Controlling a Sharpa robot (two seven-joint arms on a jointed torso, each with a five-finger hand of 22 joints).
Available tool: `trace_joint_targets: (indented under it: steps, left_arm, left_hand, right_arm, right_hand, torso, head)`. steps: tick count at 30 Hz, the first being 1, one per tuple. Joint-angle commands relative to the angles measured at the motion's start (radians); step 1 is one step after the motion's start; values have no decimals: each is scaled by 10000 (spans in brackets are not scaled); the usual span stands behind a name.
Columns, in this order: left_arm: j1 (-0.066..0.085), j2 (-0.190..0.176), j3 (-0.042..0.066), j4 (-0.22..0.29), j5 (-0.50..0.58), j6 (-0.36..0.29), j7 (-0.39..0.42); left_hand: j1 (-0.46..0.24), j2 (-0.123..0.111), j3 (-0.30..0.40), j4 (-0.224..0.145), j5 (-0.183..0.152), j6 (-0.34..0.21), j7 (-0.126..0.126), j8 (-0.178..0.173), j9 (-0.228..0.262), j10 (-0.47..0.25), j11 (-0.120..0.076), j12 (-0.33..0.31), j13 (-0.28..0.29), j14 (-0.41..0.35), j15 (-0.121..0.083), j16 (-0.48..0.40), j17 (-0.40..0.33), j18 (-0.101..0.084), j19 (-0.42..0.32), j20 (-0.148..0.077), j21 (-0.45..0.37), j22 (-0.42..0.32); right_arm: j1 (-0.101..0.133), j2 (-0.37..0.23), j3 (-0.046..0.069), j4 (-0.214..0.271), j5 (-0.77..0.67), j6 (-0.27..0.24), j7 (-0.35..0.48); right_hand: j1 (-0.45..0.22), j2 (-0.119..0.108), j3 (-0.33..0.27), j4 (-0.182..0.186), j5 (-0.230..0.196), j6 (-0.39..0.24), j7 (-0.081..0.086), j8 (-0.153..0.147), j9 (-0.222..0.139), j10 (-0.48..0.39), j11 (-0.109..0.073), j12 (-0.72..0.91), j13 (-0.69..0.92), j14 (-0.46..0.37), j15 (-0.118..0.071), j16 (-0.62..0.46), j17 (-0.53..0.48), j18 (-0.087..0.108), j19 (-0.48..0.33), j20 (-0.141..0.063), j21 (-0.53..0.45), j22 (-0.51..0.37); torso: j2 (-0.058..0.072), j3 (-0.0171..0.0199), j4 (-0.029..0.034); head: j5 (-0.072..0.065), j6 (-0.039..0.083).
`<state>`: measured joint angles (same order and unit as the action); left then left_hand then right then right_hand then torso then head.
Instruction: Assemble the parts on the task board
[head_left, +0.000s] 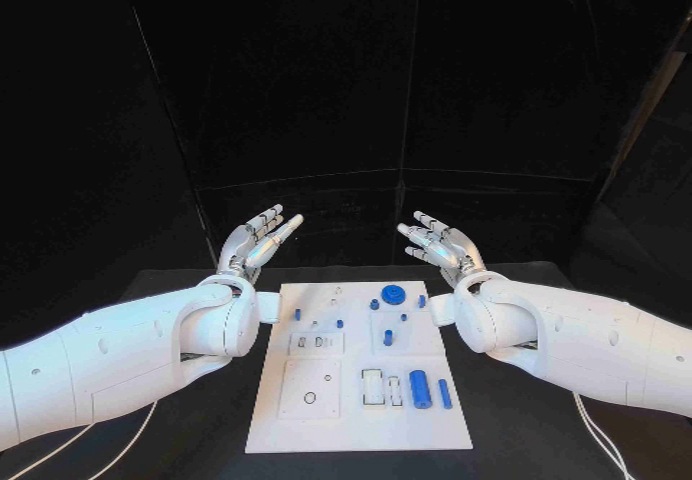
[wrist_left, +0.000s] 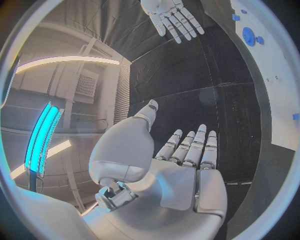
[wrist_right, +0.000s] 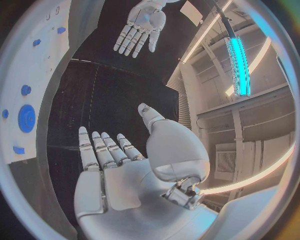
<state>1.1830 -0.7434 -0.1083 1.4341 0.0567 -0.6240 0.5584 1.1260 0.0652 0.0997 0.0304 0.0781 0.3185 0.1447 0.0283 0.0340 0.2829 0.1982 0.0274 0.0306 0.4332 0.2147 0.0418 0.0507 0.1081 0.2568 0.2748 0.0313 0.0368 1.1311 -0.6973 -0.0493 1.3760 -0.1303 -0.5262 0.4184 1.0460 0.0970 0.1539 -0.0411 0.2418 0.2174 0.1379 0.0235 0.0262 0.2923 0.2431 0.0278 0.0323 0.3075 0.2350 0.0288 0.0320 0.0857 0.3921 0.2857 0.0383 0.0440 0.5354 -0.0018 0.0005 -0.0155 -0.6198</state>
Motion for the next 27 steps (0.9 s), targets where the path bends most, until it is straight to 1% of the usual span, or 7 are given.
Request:
trace_joint_targets:
  steps: [1, 9, 11, 18, 22, 25, 27]
  left_arm:
    - [19, 12, -4, -10, 135, 616, 456]
    - [19, 12, -4, -10, 135, 616, 456]
    - [76, -274, -4, 68, 136, 1111, 454]
    - [112, -523, -4, 295, 135, 1785, 512]
    - [153, -686, -5, 447, 120, 2116, 490]
    - [189, -791, -5, 571, -34, 2412, 405]
    - [204, -868, -5, 692, -115, 2579, 337]
  left_hand:
    - [427, 22, 95, 14, 82, 203, 598, 76, 24, 167, 36, 48, 25, 201, 70, 55, 32, 237, 38, 161, 61, 21]
    - [440, 23, 99, 9, 82, 288, 689, 90, 34, 218, 55, 57, 32, 252, 67, 71, 46, 255, 20, 169, 71, 26]
    - [477, 26, 109, -11, 83, 443, 823, 111, 49, 418, 135, 84, 52, 404, 61, 105, 75, 278, 8, 178, 85, 34]
    - [739, 44, 125, -152, 78, 1130, 981, 154, 87, 1905, 605, 228, 151, 2835, 246, 739, 418, 153, 1974, 185, 707, 363]
    - [851, 19, 89, -232, 77, 2550, 1132, 359, 208, 4710, 393, 770, 359, 4472, -191, 1602, 686, 515, 4554, 98, 1618, 769]
    - [869, -8, 54, -249, 71, 4529, 1131, 846, 394, 5499, 162, 1170, 390, 5297, -484, 2088, 834, 746, 5447, 35, 1942, 877]
    - [904, -24, 41, -278, 72, 4958, 1054, 1044, 405, 5897, 43, 1384, 394, 5704, -615, 2332, 945, 759, 5865, -77, 2039, 896]
  right_arm:
    - [146, 128, -62, -319, -1211, 1939, -651]
    - [292, 270, -143, -654, -1591, 2587, -879]
    - [301, 26, -135, -1006, -3518, 2356, -544]
    - [539, -17, -131, -1243, -5001, 2192, -697]
    - [739, -47, -130, -1317, -6165, 2113, -926]
    - [877, -61, -128, -1344, -6917, 2139, -1125]
    - [968, -62, -126, -1347, -7381, 2144, -1263]
  right_hand:
    - [843, 129, 71, -345, -55, 687, 1545, 112, 78, 912, 194, 129, 73, 992, 172, 140, 83, 216, 609, 62, 154, 73]
    - [2125, 56, 125, -1319, -203, 3541, 1408, 600, 322, 5243, -98, 926, 367, 5420, -358, 1110, 383, 776, 3767, 10, 1141, 494]
    - [2294, 23, 140, -1478, -227, 4458, 1293, 760, 379, 5790, -259, 1158, 360, 6059, -561, 1354, 413, 941, 4223, -26, 1387, 564]
    - [2466, -103, 445, -1919, -263, 6548, 980, 994, 424, 7023, -658, 1336, 300, 7509, -1037, 1532, 496, 994, 5265, -452, 2000, 734]
    - [2258, -370, 614, -2084, 621, 7117, 797, 1000, 422, 7675, -864, 1246, 297, 8488, -1375, 1697, 646, 972, 5929, -800, 2532, 958]
    - [2161, -486, 721, -2156, 872, 7372, 698, 983, 421, 8028, -988, 1182, 304, 8951, -1531, 1774, 759, 964, 6187, -979, 2852, 1116]
    - [2123, -567, 768, -2210, 840, 7592, 611, 986, 425, 8364, -1119, 1151, 316, 9407, -1678, 1949, 917, 964, 6465, -1137, 3221, 1310]
  torso:
    - [-3, -1, -1]
    - [-3, -1, -1]
    - [216, -26, -6]
    - [452, -52, 24]
    - [655, -76, 15]
    - [802, -96, 5]
    - [936, -110, -1]
  head:
    - [1, 0]
    - [1, 0]
    - [-56, -51]
    - [-7, 12]
    - [-41, 12]
    - [-46, 54]
    - [-43, 98]
